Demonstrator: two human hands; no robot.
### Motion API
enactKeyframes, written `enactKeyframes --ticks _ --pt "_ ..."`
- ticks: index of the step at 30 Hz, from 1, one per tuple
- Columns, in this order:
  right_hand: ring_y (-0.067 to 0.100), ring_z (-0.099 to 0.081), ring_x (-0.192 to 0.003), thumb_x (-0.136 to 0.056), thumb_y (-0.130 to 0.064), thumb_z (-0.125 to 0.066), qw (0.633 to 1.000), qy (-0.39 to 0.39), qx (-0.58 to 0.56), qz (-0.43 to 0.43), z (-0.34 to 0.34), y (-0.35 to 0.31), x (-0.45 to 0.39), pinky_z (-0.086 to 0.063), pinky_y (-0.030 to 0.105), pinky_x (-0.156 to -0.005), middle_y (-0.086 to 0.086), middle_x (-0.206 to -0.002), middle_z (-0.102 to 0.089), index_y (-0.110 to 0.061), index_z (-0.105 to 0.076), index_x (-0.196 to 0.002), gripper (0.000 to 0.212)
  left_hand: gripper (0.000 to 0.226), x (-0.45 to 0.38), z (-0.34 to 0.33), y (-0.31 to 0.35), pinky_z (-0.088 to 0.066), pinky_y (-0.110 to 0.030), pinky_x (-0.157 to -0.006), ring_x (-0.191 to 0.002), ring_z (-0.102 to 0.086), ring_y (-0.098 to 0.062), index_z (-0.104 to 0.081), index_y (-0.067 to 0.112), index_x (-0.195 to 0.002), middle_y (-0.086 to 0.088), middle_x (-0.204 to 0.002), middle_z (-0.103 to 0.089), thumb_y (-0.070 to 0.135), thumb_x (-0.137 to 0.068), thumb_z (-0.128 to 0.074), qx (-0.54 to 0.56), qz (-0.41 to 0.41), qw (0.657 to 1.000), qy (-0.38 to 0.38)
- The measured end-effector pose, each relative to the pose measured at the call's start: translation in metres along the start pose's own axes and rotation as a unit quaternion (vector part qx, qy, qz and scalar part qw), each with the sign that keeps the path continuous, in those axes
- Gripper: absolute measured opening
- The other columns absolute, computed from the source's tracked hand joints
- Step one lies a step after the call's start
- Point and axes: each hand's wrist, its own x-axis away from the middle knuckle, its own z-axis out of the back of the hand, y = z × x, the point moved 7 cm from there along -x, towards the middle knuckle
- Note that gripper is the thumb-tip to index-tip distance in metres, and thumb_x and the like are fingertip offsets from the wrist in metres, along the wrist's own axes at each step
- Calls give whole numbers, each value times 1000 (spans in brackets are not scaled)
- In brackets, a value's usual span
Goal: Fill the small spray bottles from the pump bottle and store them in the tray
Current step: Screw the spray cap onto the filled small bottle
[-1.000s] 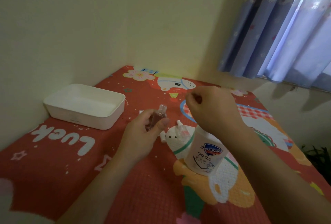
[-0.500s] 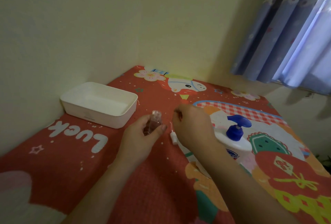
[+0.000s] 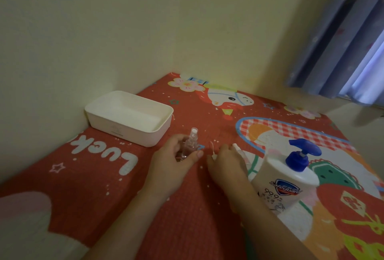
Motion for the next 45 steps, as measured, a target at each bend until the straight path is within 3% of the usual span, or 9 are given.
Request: enactKeyframes --ticks 5,9,14,18,21,24,30,35,45 --pt "26 -52 -120 -90 -30 -48 999 2 28 -25 -9 4 -6 -44 40 -101 10 -120 -60 -10 -58 -113 33 30 -1 4 -2 -58 -39 -82 -83 -70 1 -57 29 -96 21 -90 -74 32 -78 -81 4 14 1000 21" --pt "23 -58 -104 -93 -29 -44 1000 9 9 -20 -8 4 -5 -50 36 -88 8 -114 -60 -9 -61 -111 31 30 -1 5 0 -57 -36 -83 -85 -68 3 -57 28 -98 24 -91 -73 35 -79 -80 -4 10 1000 22" --pt "17 -54 -82 -96 -28 -42 990 119 -73 18 24 -6 9 -46 30 -73 5 -107 -57 -12 -61 -109 28 27 0 5 2 -57 -34 -84 -85 -68 6 -59 27 -99 26 -93 -72 29 -81 -79 -8 0 1000 23" --pt "6 -51 -87 -95 -26 -51 965 184 -157 102 63 -23 29 -38 19 -73 -1 -114 -56 -19 -58 -122 29 28 1 7 1 -57 -40 -84 -86 -69 2 -59 29 -100 23 -93 -72 32 -81 -80 -17 -5 1000 26" --pt "5 -58 -86 -90 -28 -60 947 195 -227 122 86 -27 41 -42 12 -68 -5 -104 -61 -23 -58 -112 23 28 1 9 -1 -57 -45 -82 -86 -69 -2 -57 34 -98 19 -91 -72 37 -80 -79 -25 -7 999 32" --pt "2 -57 -78 -88 -25 -64 937 202 -236 161 106 -34 52 -47 14 -66 -8 -94 -62 -23 -63 -104 17 27 1 10 -3 -58 -41 -82 -84 -67 6 -55 43 -95 28 -92 -69 35 -82 -78 -38 -3 999 37" --pt "-5 -56 -82 -87 -22 -66 948 142 -175 225 129 -46 62 -46 10 -66 -15 -97 -62 -26 -67 -106 20 24 2 13 -3 -59 -35 -76 -82 -66 5 -54 40 -95 26 -89 -69 46 -83 -75 -52 -2 998 46" --pt "-1 -54 -80 -87 -21 -66 957 107 -104 250 126 -53 59 -42 9 -69 -13 -99 -62 -25 -68 -106 19 24 4 10 0 -57 -26 -76 -84 -64 12 -55 44 -93 32 -93 -67 39 -84 -76 -53 -10 998 32" --pt "-2 -48 -78 -87 -16 -63 940 11 -7 340 119 -81 47 -33 5 -62 -12 -98 -64 -27 -67 -106 22 31 9 4 7 -59 -30 -77 -85 -67 7 -53 58 -95 28 -97 -69 42 -83 -75 -60 -34 998 -2"
